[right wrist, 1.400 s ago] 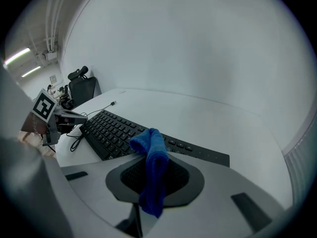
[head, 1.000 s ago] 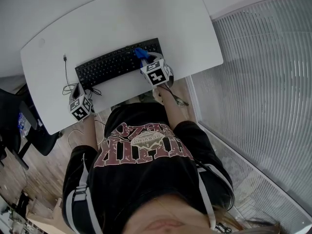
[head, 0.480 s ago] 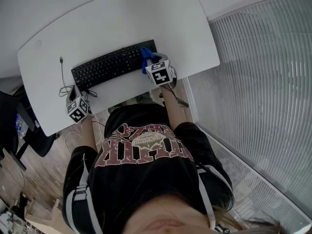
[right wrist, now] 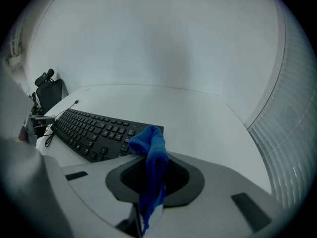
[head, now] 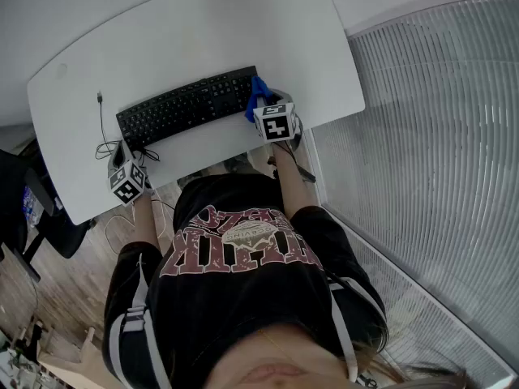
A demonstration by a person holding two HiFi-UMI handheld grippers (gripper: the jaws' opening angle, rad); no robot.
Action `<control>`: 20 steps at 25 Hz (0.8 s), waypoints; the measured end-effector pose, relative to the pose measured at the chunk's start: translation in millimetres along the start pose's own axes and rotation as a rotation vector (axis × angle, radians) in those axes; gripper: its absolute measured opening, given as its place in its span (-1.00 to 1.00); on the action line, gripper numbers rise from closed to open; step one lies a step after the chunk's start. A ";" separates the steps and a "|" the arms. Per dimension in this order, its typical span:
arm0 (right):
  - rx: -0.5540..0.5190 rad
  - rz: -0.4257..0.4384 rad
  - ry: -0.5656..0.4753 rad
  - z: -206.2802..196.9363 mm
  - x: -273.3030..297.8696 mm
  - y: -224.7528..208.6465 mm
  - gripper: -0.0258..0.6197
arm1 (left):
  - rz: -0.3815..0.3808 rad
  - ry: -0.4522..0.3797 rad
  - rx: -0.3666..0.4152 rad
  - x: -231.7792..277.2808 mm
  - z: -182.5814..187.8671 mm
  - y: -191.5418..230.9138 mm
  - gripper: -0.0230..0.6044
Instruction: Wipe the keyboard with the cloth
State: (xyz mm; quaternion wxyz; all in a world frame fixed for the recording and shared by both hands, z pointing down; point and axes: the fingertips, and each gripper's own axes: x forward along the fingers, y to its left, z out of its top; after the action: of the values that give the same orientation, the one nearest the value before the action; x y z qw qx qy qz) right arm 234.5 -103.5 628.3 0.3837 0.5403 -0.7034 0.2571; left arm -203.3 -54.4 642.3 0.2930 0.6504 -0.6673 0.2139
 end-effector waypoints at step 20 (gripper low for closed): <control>0.003 0.273 -0.212 73.3 -24.8 134.5 -0.72 | -0.086 -0.008 0.001 -8.6 2.8 -5.8 -0.83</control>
State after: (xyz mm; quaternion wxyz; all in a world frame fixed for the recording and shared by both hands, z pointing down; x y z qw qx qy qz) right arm 89.6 -108.2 573.1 0.2680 0.4645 -0.8064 0.2494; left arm -198.0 -50.3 634.0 0.2987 0.6795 -0.6400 0.1989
